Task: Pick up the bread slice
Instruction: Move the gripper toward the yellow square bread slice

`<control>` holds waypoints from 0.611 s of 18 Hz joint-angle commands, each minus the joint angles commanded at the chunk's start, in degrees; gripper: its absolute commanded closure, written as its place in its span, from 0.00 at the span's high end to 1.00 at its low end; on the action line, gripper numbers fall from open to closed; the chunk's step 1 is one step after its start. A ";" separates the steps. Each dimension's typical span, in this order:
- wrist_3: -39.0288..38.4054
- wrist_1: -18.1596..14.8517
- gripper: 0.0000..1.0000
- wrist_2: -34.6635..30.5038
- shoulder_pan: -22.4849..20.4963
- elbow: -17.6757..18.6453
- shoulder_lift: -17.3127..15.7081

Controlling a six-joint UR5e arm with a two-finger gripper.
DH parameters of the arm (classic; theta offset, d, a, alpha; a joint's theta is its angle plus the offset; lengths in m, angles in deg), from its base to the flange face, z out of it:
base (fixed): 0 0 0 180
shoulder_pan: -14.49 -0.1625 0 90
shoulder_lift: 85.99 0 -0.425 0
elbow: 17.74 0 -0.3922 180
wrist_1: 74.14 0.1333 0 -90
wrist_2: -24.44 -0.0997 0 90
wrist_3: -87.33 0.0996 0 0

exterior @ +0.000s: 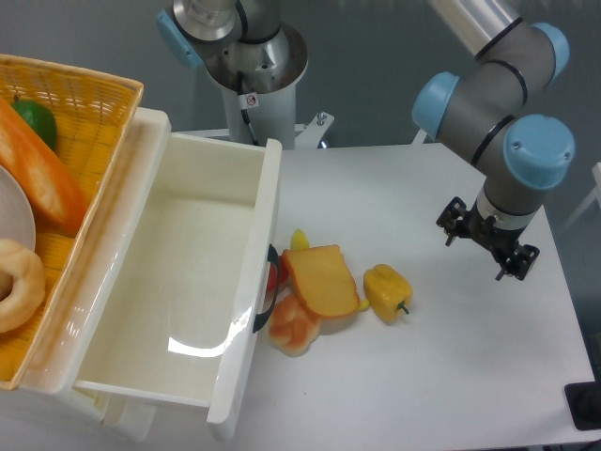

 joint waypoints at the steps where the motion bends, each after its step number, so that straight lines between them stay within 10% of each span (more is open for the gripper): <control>1: 0.00 0.00 1.00 0.00 0.17 0.35 0.00; 11: -0.70 6.06 1.00 13.08 1.32 9.14 -2.72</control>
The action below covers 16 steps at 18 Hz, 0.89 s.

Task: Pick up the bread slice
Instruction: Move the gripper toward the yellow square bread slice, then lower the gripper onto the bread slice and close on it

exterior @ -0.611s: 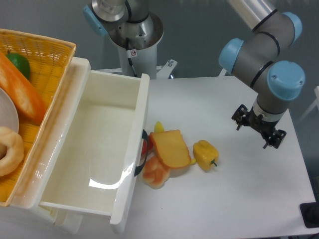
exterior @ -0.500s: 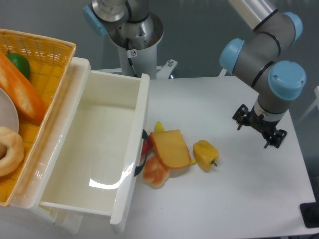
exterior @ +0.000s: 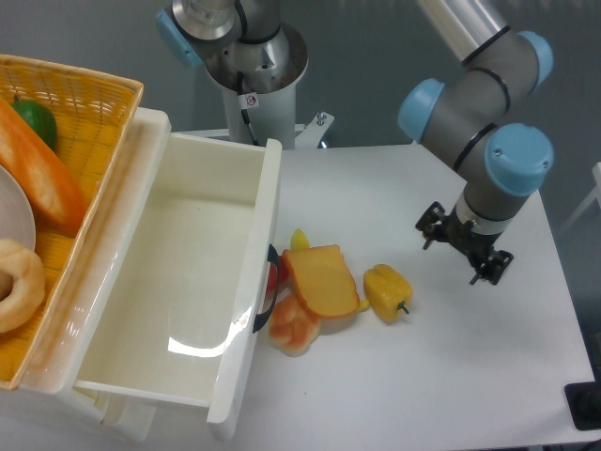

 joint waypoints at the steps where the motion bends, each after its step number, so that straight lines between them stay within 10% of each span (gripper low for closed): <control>1: 0.00 -0.09 1.00 0.71 0.17 0.01 -0.09; 16: -5.63 -0.44 0.97 1.07 9.75 -2.63 5.88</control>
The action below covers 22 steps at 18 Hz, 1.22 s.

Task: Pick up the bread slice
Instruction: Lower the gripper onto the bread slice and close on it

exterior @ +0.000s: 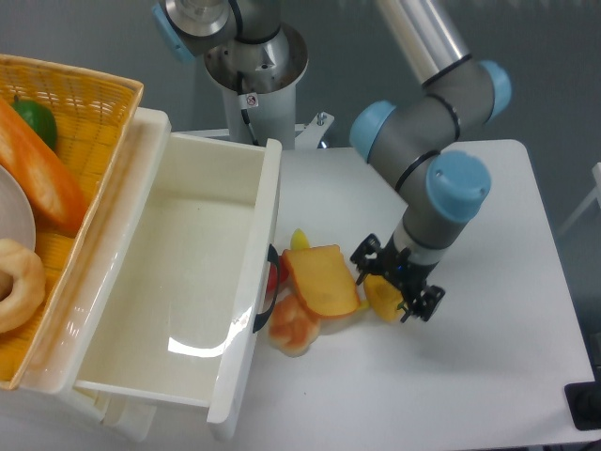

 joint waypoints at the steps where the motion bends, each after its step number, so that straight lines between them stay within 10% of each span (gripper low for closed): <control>1: 0.52 -0.09 0.91 0.09 0.18 0.00 0.27; 6: 6.68 -3.68 0.88 0.09 0.71 -1.22 1.85; 11: 6.77 -15.62 0.87 0.00 1.59 -7.02 3.26; 22: 7.38 -16.35 0.74 -0.09 2.64 -7.56 5.45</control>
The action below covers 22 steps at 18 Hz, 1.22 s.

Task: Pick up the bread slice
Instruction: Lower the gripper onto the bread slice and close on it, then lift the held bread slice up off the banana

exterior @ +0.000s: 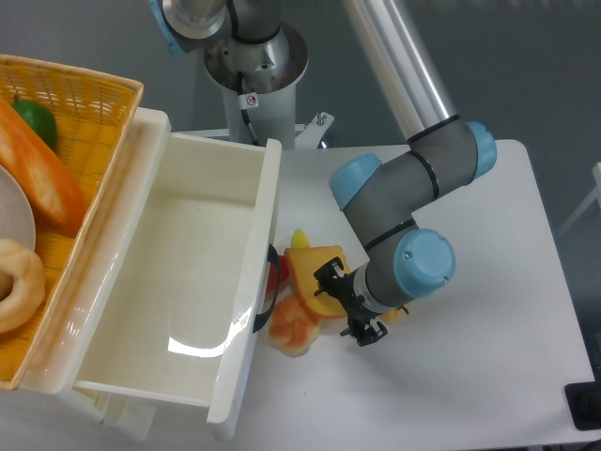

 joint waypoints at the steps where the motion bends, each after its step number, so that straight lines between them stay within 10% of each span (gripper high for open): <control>1: 0.00 -0.17 0.69 -0.09 0.00 0.00 0.00; 7: 0.26 -0.97 0.00 -2.99 0.00 0.09 -0.52; 15: -0.79 -1.06 0.00 -5.27 -0.17 0.09 -2.45; 22: -15.72 -0.62 0.00 -2.73 -2.80 0.00 -11.06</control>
